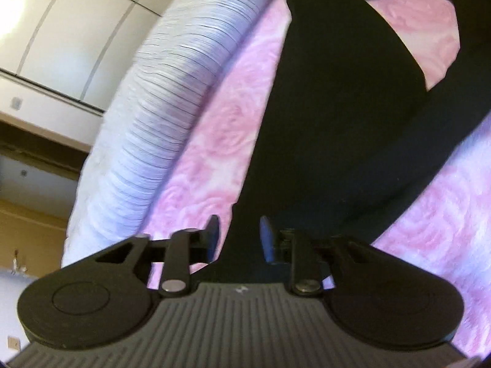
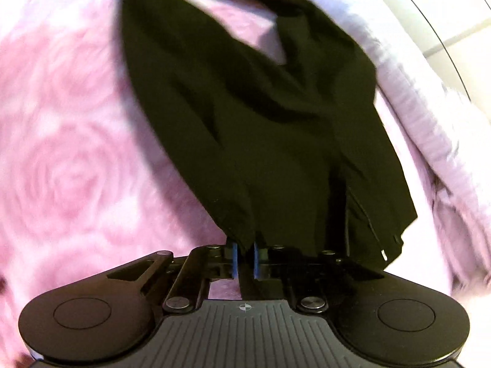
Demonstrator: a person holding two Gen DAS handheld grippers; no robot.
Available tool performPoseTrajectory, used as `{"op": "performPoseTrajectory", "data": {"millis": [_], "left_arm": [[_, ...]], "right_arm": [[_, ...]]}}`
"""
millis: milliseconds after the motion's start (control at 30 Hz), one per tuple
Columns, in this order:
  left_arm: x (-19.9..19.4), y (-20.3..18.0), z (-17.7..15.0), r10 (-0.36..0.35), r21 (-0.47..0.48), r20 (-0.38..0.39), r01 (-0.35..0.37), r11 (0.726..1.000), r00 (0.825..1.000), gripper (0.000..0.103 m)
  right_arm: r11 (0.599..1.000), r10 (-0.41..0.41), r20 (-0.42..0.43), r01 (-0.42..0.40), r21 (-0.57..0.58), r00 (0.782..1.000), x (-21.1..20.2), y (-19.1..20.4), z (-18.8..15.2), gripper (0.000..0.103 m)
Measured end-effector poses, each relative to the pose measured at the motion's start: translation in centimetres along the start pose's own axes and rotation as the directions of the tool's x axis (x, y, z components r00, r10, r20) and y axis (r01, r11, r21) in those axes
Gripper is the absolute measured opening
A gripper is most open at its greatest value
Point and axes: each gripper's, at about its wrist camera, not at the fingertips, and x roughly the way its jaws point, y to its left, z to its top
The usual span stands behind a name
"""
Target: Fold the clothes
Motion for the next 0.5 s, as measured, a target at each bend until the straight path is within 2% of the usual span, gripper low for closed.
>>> {"op": "performPoseTrajectory", "data": {"millis": [67,133,167,233,333,367,433,500], "left_arm": [[-2.8,-2.1,-0.7,-0.015,0.019,0.062,0.014,1.0,0.998,0.043],[-6.4,-5.8,-0.9,-0.088,0.073,0.149,0.078,0.994,0.985,0.053],[-8.0,-7.8,-0.7,-0.133,0.104,0.189,0.114,0.988,0.973,0.06],[-10.2,-12.2,0.5,-0.202,0.162,0.251,0.164,0.973,0.947,0.063],[-12.9,-18.5,3.0,-0.278,0.241,0.334,0.203,0.949,0.901,0.065],[-13.1,-20.1,4.0,-0.268,0.262,0.358,0.18,0.948,0.894,0.067],[-12.7,-22.6,6.0,-0.21,0.293,0.378,0.099,0.951,0.901,0.067],[-11.5,-23.5,7.7,-0.154,0.308,0.379,0.033,0.951,0.912,0.067]], "right_arm": [[0.999,0.016,0.001,-0.016,0.038,1.0,-0.8,-0.6,0.2,0.006],[0.998,0.028,0.001,-0.028,0.06,1.0,-2.0,-0.7,0.2,0.006],[0.997,0.035,0.001,-0.035,0.072,0.999,-2.6,-0.7,-0.1,0.006],[0.994,0.054,0.001,-0.054,0.097,0.999,-3.8,-1.0,-0.8,0.006],[0.988,0.088,0.003,-0.087,0.131,0.996,-4.8,-2.1,-1.1,0.005],[0.986,0.096,0.006,-0.096,0.137,0.995,-5.2,-2.5,-1.2,0.005],[0.985,0.108,0.018,-0.11,0.132,0.994,-6.1,-3.0,-1.4,0.005],[0.987,0.118,0.031,-0.12,0.104,0.993,-6.6,-3.2,-1.7,0.005]]}}
